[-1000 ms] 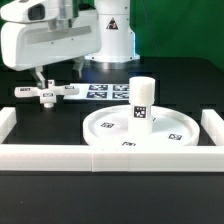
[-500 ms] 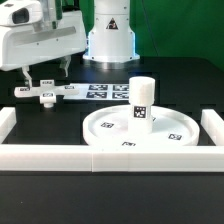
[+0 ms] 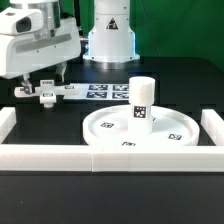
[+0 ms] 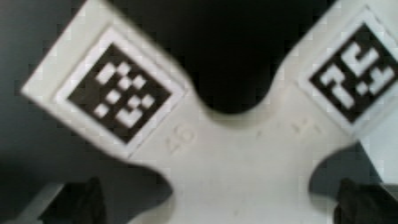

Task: Assemble round table

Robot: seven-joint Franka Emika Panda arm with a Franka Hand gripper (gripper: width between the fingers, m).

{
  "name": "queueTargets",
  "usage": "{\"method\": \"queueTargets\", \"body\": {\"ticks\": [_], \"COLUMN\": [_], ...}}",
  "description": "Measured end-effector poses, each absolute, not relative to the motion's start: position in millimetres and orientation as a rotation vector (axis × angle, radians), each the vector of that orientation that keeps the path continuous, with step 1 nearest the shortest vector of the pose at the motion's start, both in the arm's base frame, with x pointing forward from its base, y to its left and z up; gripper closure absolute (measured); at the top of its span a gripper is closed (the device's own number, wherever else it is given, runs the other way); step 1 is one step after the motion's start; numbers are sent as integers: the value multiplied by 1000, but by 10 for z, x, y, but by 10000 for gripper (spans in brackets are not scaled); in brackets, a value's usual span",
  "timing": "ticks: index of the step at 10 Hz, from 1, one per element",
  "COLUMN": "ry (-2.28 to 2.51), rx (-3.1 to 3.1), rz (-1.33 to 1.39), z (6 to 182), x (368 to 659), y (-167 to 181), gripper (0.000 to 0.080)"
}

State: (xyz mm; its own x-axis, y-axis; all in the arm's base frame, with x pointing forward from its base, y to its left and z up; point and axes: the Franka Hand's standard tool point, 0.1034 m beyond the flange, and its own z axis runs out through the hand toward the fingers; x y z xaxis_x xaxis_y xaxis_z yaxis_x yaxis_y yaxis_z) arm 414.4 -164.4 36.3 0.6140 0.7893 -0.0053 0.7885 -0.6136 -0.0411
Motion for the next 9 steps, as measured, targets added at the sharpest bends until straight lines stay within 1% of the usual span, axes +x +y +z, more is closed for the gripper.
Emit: {"method": "queueTargets", "body": {"ticks": [4,9], "ry": [-1370,-1368], "rx": [-2781,-2781], "rz": [50,52], "z": [281,260], "x": [4058,4086], "y": [-1615,-1627], "gripper": [150,150]}}
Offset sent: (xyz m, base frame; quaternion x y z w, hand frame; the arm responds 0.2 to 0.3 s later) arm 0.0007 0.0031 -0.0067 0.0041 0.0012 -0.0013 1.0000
